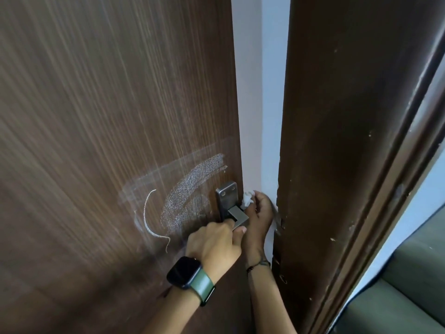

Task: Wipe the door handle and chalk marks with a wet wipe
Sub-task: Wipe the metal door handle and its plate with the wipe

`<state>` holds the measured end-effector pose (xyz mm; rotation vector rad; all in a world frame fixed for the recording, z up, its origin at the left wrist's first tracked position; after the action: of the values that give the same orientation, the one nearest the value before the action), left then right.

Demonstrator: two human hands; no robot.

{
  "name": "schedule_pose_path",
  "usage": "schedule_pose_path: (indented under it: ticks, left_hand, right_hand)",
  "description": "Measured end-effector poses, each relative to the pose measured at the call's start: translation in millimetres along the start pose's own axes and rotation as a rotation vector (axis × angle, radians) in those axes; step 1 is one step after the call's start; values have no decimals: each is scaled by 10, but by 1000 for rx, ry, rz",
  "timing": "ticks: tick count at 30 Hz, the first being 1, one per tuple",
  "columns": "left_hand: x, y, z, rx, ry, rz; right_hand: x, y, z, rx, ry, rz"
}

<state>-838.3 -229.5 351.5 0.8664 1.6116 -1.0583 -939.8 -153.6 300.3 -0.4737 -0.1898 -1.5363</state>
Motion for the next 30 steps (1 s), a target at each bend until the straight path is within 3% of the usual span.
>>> schedule_pose_path:
  ticks: [7, 18, 25, 30]
  left_hand:
    - [16, -72, 80, 0, 0, -38]
    - [-6, -145, 165, -23, -6, -104]
    - [16, -175, 206, -44, -11, -100]
    - [24, -188, 213, -51, -6, -115]
  right_hand:
    - [228, -269, -171, 174, -64, 38]
    - [427, -321, -161, 203, 26, 220]
    - [498, -439, -203, 246, 93, 161]
    - [646, -446, -133, 199, 160, 306]
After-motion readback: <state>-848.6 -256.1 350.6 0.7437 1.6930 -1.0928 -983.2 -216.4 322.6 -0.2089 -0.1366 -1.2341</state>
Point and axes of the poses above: each hand's wrist, its own y-axis away from the middle knuckle, its own x-axis out of the palm, z = x × y, the point moved 10 cm from there along -y, towards the middle knuckle
